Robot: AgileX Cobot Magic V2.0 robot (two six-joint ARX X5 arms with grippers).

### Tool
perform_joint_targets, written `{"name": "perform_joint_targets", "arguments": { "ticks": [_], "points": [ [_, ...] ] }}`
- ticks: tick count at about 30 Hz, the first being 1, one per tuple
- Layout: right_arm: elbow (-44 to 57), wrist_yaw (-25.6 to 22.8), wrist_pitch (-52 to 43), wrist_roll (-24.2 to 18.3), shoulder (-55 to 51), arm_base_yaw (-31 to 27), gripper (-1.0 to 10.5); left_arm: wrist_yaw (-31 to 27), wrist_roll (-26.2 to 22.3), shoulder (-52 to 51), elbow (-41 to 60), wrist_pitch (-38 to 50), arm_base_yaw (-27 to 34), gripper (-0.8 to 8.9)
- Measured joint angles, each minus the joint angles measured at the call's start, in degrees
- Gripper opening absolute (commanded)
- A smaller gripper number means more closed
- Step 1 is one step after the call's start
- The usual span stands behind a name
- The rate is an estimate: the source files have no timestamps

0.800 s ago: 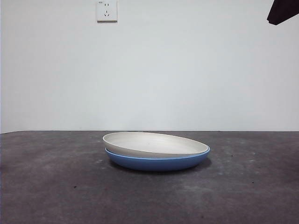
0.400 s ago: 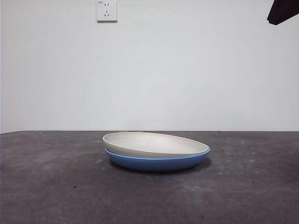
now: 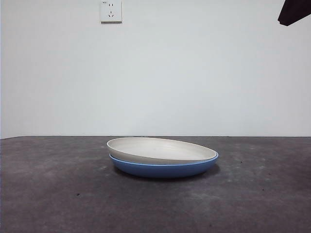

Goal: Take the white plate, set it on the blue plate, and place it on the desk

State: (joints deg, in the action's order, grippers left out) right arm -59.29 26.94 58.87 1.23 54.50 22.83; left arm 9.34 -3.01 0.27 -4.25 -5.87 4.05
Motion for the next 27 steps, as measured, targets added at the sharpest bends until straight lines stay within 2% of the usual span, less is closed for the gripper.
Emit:
{"name": "perform_joint_targets", "arguments": {
  "ticks": [14, 27],
  "points": [
    [0.00, 0.00, 0.00, 0.00, 0.00, 0.00, 0.1, -0.04, 0.98, 0.04, 2.38, -4.00, 0.00, 0.10],
    [0.00, 0.00, 0.00, 0.00, 0.00, 0.00, 0.1, -0.04, 2.49, 0.02, 2.38, -4.00, 0.00, 0.10]
  ]
}}
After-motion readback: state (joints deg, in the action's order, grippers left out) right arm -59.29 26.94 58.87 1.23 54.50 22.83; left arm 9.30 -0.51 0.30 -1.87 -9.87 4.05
